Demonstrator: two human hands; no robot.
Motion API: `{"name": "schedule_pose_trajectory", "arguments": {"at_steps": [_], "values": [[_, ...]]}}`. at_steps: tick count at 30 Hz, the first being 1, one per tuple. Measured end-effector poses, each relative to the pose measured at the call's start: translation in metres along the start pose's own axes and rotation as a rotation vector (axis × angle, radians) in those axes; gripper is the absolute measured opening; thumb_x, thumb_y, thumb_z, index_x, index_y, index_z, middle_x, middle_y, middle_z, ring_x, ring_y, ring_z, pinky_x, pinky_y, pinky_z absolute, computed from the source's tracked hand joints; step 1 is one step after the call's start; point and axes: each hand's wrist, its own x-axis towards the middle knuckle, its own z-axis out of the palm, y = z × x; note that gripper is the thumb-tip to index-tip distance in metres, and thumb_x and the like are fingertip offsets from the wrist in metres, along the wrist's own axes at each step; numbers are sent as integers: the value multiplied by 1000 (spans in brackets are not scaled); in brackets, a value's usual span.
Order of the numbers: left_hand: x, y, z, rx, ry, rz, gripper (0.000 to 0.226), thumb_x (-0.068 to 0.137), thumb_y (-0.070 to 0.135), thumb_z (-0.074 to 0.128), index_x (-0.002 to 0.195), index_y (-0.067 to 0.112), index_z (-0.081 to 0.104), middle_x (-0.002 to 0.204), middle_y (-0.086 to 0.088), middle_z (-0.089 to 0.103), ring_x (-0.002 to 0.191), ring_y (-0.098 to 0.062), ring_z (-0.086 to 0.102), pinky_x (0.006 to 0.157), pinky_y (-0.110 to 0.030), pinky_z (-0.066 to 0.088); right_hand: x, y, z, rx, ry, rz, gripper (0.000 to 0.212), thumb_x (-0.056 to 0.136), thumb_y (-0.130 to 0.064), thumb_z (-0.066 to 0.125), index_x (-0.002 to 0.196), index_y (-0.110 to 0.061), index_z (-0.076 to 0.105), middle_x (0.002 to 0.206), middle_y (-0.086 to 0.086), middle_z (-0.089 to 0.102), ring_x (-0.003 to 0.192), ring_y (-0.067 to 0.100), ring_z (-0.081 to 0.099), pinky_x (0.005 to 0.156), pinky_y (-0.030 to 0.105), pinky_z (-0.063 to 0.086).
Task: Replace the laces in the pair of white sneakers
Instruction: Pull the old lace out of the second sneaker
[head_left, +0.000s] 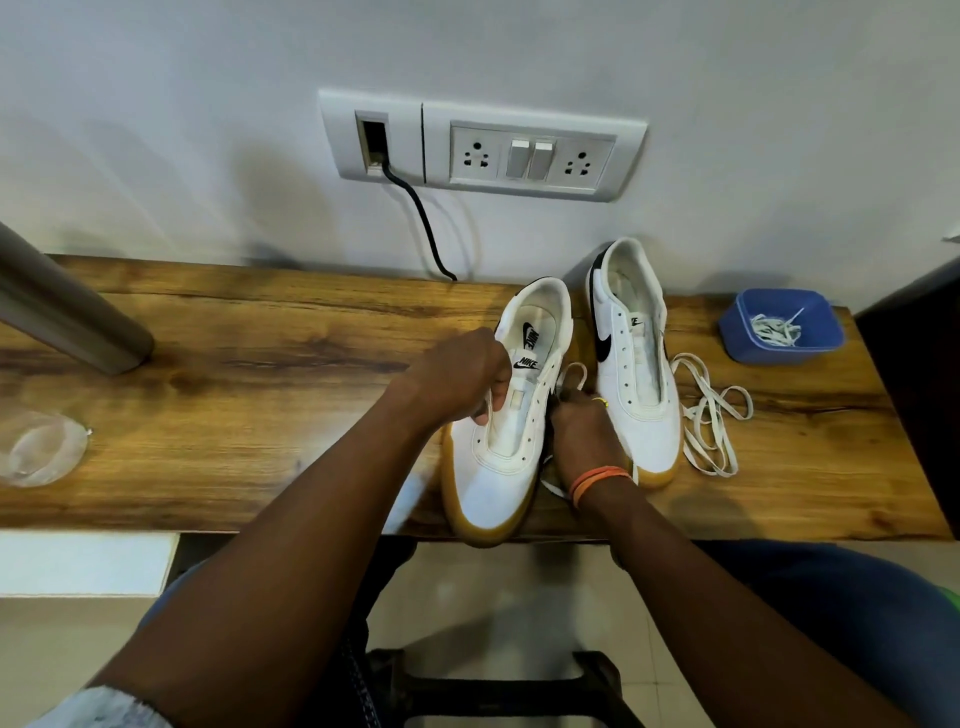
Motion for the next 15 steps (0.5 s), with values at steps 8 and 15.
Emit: {"name": "schedule_pose_trajectory", "arguments": {"at_steps": [8,15], "values": [[-10,11,0,32,88,9,44,74,6,79,113,20,67,126,-7,50,114,-27,51,87,-34,47,-16,9,-51,432,12,118,8,75,2,74,77,-5,78,80,12,74,74,21,67,73,27,54],[-42,81,20,-167,155,224,136,53,69,81,156,24,4,164,-1,-9,150,-14,-14,120,-36,2,-52,12,-135,1370,-61,239,17,67,8,79,75,-7,77,77,19,73,69,27,63,63,28,53]]}}
